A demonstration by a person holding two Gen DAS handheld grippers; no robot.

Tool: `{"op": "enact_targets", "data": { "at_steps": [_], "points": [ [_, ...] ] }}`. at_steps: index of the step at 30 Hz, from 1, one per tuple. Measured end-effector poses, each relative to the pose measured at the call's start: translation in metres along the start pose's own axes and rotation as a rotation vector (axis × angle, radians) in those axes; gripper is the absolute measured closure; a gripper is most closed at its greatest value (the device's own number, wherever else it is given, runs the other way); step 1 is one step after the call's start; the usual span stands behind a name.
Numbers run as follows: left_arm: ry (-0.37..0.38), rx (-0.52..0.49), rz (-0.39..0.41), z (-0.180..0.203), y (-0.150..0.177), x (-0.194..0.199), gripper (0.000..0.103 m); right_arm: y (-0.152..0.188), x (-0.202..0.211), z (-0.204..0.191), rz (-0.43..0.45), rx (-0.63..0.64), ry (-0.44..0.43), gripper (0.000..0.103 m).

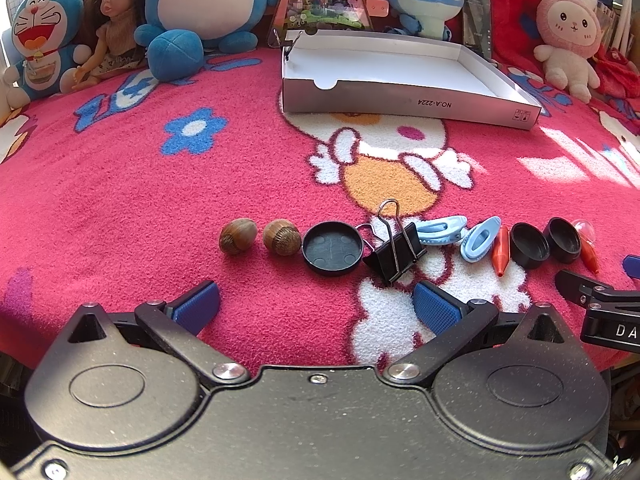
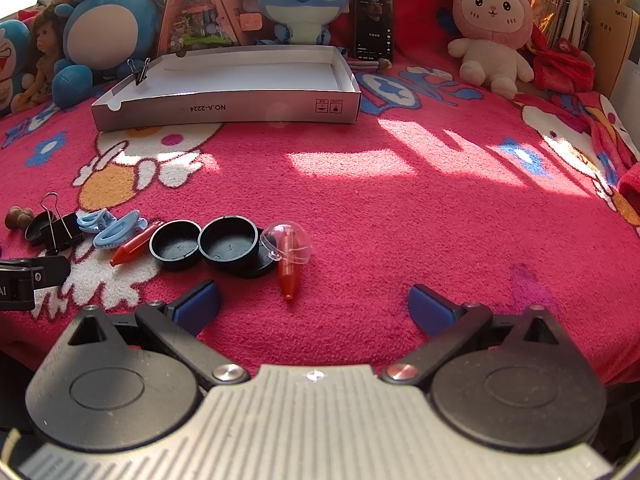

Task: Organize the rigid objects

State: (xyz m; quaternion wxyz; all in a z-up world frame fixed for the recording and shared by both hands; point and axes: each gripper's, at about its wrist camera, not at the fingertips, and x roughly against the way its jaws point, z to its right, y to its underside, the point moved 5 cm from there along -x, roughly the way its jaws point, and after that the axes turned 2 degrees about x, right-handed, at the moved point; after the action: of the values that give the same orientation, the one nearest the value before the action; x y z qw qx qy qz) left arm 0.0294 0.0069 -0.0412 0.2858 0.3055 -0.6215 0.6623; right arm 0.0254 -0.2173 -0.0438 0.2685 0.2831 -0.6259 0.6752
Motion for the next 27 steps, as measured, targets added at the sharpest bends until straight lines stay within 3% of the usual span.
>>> {"op": "enact_targets", "data": {
  "at_steps": [14,17,20,22,24,27],
  "points": [
    [0.009,-0.015,0.002,0.003,-0.002,0.007,0.003,0.004,0.0,0.002,0.048,-0.013,-0.003,0.0],
    [0.023,-0.032,0.022,0.006,-0.003,0.012,0.016,0.005,0.0,0.001,0.055,-0.014,0.003,0.0],
    [0.049,-0.056,0.055,0.013,-0.001,0.021,0.036,0.004,0.002,0.002,0.059,-0.01,-0.003,0.0],
    [0.069,-0.065,0.069,0.017,-0.001,0.026,0.055,0.005,0.004,0.002,0.065,-0.002,-0.009,0.0],
    [0.088,-0.054,0.08,0.017,-0.001,0.031,0.067,0.005,0.009,0.003,0.082,-0.008,-0.023,0.0],
    [0.115,-0.03,0.084,0.014,-0.002,0.033,0.079,0.006,0.018,0.001,0.109,-0.018,-0.066,0.009]
  ]
}}
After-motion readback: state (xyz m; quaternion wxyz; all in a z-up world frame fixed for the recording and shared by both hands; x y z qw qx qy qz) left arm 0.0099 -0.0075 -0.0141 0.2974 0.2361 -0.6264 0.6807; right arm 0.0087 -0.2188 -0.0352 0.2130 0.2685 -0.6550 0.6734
